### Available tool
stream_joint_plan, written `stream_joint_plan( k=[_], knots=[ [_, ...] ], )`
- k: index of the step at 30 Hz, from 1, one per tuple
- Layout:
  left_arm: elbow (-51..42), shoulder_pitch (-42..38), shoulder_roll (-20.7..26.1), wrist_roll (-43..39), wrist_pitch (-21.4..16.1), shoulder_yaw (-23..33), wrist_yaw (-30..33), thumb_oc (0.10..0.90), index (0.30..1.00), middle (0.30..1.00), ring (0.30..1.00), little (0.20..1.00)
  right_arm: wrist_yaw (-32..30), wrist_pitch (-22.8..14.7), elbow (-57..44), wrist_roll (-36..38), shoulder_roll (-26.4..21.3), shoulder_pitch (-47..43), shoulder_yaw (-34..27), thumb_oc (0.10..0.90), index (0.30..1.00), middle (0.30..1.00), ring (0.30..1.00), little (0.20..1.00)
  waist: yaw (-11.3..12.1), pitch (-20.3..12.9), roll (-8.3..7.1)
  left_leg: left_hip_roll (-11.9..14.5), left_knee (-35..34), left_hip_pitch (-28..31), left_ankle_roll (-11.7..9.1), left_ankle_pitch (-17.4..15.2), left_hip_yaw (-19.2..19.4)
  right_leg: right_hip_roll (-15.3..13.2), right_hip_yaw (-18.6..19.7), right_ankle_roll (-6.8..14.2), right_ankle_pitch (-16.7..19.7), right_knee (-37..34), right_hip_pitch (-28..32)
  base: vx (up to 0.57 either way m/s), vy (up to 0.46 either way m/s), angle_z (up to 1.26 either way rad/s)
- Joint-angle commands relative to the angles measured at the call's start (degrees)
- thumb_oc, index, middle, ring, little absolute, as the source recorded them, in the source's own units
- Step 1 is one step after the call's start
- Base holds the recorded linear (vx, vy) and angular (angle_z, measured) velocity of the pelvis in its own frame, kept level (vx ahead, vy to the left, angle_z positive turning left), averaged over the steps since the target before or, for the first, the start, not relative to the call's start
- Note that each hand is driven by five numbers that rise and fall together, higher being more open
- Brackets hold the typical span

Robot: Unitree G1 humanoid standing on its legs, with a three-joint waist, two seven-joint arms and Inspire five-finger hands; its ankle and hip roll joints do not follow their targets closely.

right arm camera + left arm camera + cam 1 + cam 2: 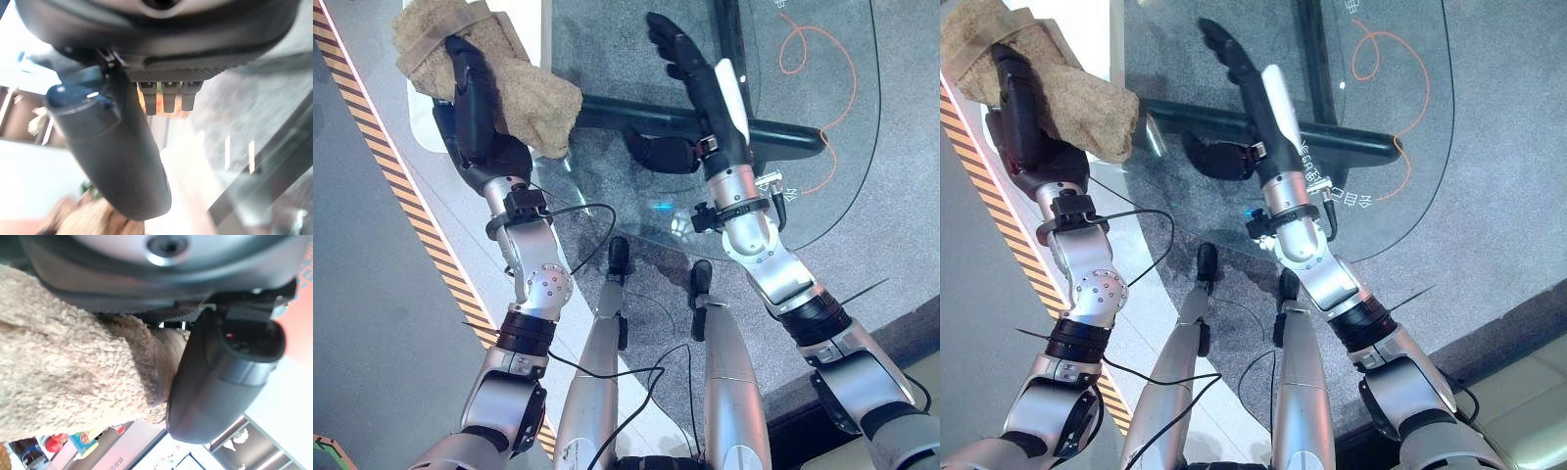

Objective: Wipe the table with a cloth and put it in the basket.

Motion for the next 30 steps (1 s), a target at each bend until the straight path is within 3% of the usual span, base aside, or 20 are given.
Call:
stream_joint_plan(
  k=[1, 9, 17, 21, 30],
  knots=[
    [-1.96, -9.56, 5.91, 8.42, -8.70, 3.51, -1.02, 0.100, 0.300, 0.300, 0.300, 0.200, -7.40, -6.06, -1.58, -1.27, -1.57, -2.68, -5.52, 0.800, 0.900, 0.900, 0.900, 0.900, -0.21, -1.47, -1.43, -1.07, 8.44, 1.99, 0.62, -11.95, 0.46, -1.72, 0.07, 3.49, 10.67, -18.04, 5.38, 0.01, 0.025, -0.04],
    [3.45, -11.86, 8.63, 8.76, -11.18, 3.74, 1.41, 0.100, 0.300, 0.300, 0.300, 0.200, -15.92, -10.00, 10.85, 5.12, -4.22, 0.40, -9.02, 0.800, 0.900, 0.900, 0.900, 0.900, -1.16, -1.47, -1.02, -0.67, 8.29, 1.95, 0.41, -12.40, 0.89, -1.56, 0.61, 3.45, 10.43, -17.99, 5.01, -0.01, 0.013, -0.01],
    [11.80, -17.31, 15.12, 7.32, -11.60, 2.49, 5.97, 0.100, 0.300, 0.300, 0.300, 0.200, -22.43, -14.04, 26.49, 12.20, -7.91, -1.76, -9.77, 0.800, 0.900, 0.900, 0.900, 0.900, -1.79, -1.47, -0.74, -0.19, 8.33, 1.77, 0.07, -12.10, 1.38, -1.55, 0.90, 3.32, 10.75, -17.97, 4.66, -0.01, 0.014, -0.04],
    [15.77, -19.79, 17.80, 5.98, -11.11, 1.68, 7.02, 0.100, 0.300, 0.300, 0.300, 0.200, -22.89, -14.83, 32.84, 17.37, -9.06, -2.39, -10.08, 0.800, 0.900, 0.900, 0.900, 0.900, -2.01, -1.47, -0.76, 0.11, 8.31, 2.24, -0.20, -12.54, 1.54, -1.41, 0.97, 3.22, 10.26, -18.04, 5.18, 0.00, 0.009, -0.07],
    [27.20, -26.99, 23.84, 5.30, -9.01, -1.41, 10.89, 0.100, 0.300, 0.300, 0.300, 0.200, -17.22, -18.52, 54.41, 24.66, -10.75, -3.36, -13.22, 0.800, 0.900, 0.900, 0.900, 0.900, -2.31, -1.47, -0.38, 0.62, 8.71, 1.60, -0.19, -12.26, 1.79, -1.44, 1.09, 3.01, 10.48, -18.19, 4.72, 0.00, 0.001, -0.01]
  ],
)
